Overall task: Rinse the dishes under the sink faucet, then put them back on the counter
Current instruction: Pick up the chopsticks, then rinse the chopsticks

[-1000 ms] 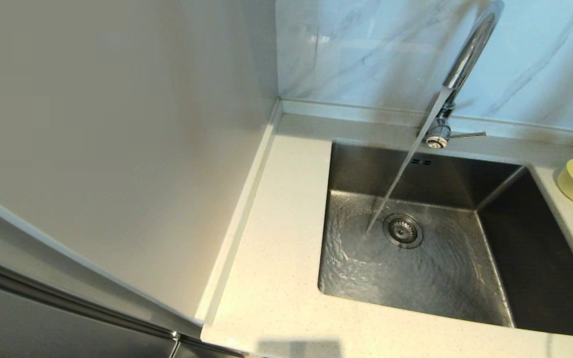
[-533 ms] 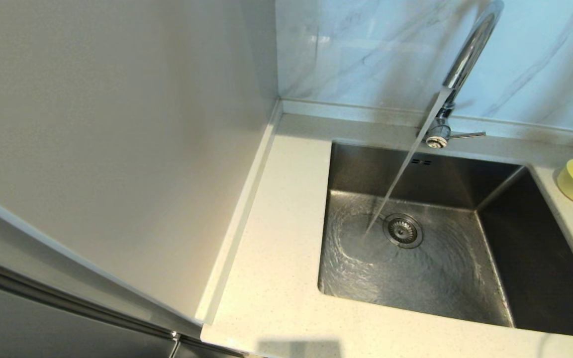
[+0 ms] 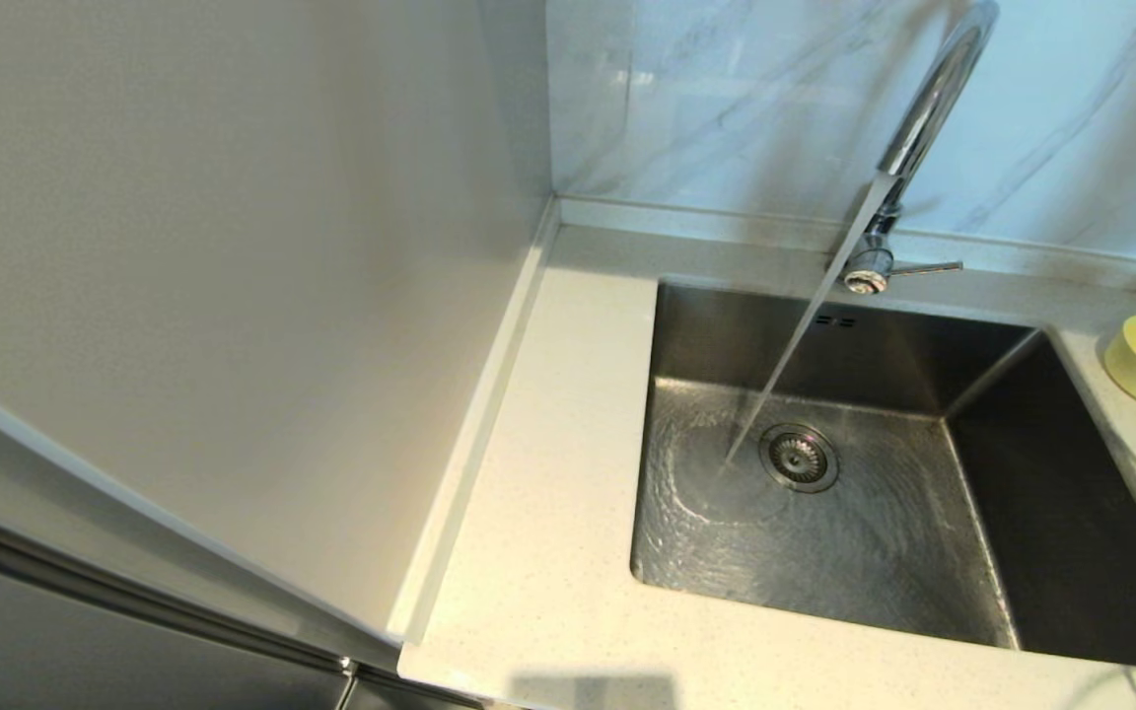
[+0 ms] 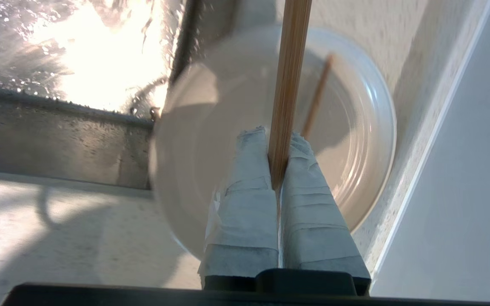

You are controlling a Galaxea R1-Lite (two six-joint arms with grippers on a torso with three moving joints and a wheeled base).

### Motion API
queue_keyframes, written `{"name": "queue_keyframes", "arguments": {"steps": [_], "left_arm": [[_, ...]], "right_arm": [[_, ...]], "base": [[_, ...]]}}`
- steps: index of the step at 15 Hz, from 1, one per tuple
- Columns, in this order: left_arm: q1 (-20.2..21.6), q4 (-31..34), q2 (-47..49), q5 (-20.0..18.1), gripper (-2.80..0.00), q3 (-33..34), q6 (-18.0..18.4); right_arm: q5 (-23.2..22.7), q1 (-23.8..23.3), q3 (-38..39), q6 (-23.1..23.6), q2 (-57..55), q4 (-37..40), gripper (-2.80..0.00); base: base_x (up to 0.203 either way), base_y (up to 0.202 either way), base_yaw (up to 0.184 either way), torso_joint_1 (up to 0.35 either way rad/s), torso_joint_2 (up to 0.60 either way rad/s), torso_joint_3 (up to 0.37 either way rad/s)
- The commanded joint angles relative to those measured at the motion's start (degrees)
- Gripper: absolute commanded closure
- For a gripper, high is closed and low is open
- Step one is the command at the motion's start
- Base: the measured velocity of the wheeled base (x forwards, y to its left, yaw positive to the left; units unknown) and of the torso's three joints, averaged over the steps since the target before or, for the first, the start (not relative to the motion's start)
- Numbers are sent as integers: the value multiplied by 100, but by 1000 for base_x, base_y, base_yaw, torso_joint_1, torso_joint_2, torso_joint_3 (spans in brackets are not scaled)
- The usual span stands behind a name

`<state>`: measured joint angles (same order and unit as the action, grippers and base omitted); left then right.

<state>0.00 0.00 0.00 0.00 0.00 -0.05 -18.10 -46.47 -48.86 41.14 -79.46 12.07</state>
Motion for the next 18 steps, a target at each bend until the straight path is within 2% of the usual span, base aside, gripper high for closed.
{"name": "queue_keyframes", "arguments": {"steps": [1,5,9,11,15,18], "left_arm": [[0,0,7,0,0,0,-4],[0,0,0,0,0,0,-4],[0,0,1,0,0,-8,-4],[0,0,0,0,0,0,-4],[0,0,0,0,0,0,-3],[0,0,0,0,0,-4,-4]], "right_arm": [[209,490,11,-35,317,2,0],[1407,2082,38,-528,249,-483,0],[2570,3360,409,-796,-19,-1632,0],[2786,3671,622,-809,-184,-2213,0],[2824,4330,712,-1064,-322,-2590,0],[3259,4955,728,-1184,-490,-2866,0]], "base": [[0,0,0,0,0,0],[0,0,0,0,0,0],[0,0,0,0,0,0],[0,0,0,0,0,0],[0,0,0,0,0,0],[0,0,0,0,0,0]]}}
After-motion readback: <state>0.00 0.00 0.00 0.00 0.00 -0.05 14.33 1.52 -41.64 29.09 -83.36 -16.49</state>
